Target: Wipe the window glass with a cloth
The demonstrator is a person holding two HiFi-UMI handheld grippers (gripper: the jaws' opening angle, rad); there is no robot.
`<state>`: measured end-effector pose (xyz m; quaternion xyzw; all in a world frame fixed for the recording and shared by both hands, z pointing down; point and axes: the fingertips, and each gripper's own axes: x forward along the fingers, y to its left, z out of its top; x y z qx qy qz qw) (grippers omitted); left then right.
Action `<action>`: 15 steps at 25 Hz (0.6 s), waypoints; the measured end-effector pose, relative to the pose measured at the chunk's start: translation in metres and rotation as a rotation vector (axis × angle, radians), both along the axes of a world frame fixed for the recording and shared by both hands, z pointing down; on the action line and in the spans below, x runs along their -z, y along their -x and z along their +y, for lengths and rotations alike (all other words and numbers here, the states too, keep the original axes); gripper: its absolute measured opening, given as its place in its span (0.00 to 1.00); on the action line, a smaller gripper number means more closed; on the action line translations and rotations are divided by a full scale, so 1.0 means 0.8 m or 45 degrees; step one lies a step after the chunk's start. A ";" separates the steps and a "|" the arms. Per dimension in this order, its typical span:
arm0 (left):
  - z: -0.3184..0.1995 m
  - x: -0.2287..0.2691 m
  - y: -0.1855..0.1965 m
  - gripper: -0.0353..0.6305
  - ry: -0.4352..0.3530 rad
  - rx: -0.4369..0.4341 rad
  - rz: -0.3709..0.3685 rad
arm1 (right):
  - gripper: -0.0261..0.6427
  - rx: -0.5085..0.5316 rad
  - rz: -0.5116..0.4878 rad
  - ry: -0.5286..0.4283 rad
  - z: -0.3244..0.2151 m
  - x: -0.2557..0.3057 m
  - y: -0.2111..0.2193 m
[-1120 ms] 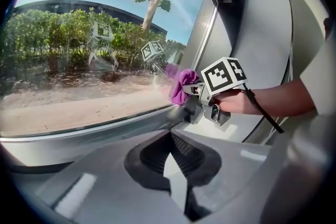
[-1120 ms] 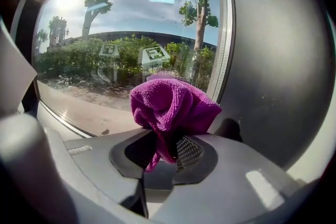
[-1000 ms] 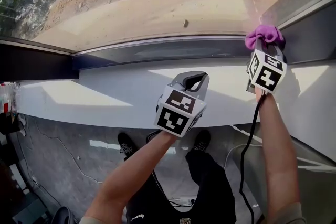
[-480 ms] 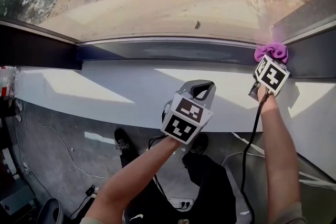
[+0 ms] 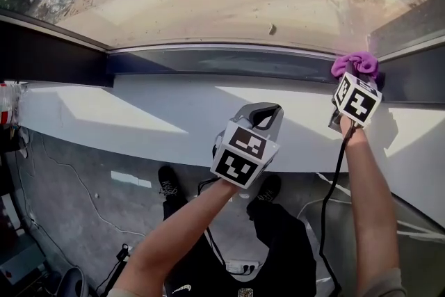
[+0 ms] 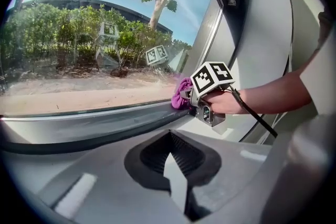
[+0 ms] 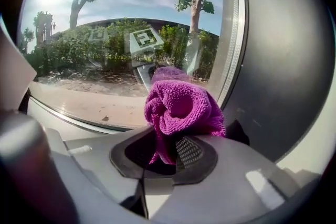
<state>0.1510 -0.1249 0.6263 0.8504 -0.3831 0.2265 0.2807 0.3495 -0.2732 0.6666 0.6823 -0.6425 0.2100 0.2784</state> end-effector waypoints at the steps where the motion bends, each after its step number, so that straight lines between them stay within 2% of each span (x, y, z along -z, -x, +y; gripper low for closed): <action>1: -0.001 0.001 0.007 0.05 -0.005 0.005 -0.002 | 0.19 0.027 -0.004 -0.007 0.000 0.000 0.012; 6: 0.002 0.007 0.061 0.05 -0.020 0.050 -0.003 | 0.19 0.144 -0.011 -0.029 0.007 0.005 0.087; 15: 0.018 0.022 0.202 0.05 -0.019 0.165 -0.023 | 0.19 0.287 0.001 -0.039 0.021 0.020 0.245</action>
